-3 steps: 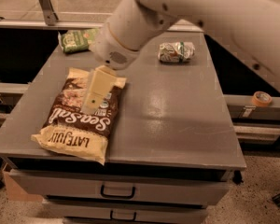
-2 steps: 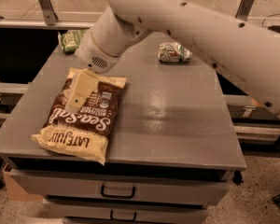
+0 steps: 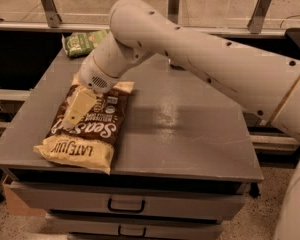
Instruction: Move brown chip bag near green jalapeno chip bag
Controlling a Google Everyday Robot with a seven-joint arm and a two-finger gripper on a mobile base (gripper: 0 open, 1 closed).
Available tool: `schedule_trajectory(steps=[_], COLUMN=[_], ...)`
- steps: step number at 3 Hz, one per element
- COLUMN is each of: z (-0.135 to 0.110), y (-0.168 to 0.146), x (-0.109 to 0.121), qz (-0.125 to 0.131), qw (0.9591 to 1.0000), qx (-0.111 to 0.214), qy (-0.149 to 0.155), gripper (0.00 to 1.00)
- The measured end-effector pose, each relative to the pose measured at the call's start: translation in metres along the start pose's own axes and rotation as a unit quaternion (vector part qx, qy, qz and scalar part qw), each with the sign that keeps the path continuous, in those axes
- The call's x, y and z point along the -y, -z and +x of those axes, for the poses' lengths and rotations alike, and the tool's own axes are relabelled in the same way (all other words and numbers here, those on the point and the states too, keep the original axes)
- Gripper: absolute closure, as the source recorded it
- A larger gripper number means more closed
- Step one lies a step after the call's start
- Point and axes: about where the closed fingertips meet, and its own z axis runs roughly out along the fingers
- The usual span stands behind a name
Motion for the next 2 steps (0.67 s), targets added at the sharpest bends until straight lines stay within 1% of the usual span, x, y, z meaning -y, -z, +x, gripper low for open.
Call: schedule_trajectory(steps=[1, 2], z=[0.0187, 0.0215], y=[-0.0024, 0.0007], x=[-0.0113, -0.0151], qz=[-0.001, 0.001], qw=[0.9997, 0.9995], qx=[-0.002, -0.002], qy=[-0.025, -0.032], gripper=[0.42, 0.64])
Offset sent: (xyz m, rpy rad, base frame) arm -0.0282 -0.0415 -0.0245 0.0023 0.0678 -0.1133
